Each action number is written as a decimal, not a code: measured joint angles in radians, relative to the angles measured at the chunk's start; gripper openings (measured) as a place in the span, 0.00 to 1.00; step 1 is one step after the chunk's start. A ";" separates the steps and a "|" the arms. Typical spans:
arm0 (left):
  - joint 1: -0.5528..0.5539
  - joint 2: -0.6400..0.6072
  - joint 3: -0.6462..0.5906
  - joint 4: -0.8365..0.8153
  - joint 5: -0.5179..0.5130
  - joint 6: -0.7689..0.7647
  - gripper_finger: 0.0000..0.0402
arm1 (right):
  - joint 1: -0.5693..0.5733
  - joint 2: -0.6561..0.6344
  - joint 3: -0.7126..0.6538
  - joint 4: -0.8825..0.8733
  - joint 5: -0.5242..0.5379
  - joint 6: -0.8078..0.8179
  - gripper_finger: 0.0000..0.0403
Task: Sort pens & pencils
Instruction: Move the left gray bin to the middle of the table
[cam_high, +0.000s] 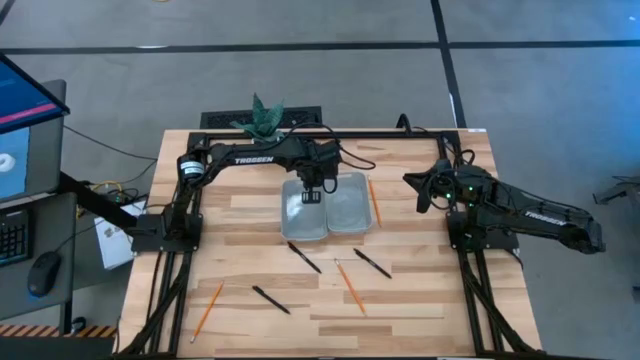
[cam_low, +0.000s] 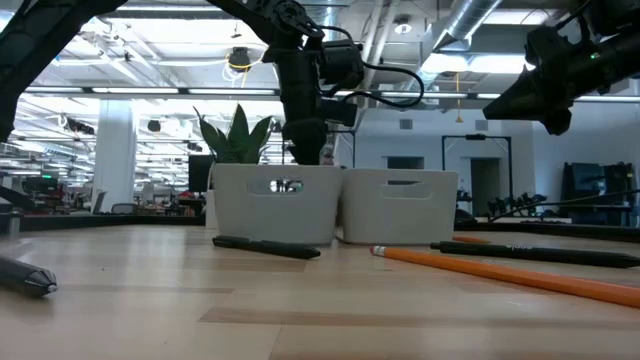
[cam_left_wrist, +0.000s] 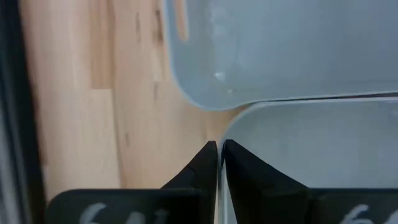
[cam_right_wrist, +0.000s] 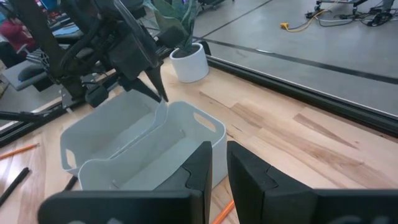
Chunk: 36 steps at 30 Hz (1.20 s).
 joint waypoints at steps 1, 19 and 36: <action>0.000 0.000 0.000 -0.001 0.011 -0.004 0.05 | 0.000 0.000 0.000 0.000 0.000 0.000 0.18; 0.021 0.000 0.000 0.008 -0.059 -0.037 0.11 | 0.000 0.000 0.000 0.000 0.000 0.000 0.18; 0.019 0.000 0.000 0.005 0.032 -0.038 0.20 | 0.000 0.000 0.000 0.000 0.000 0.000 0.18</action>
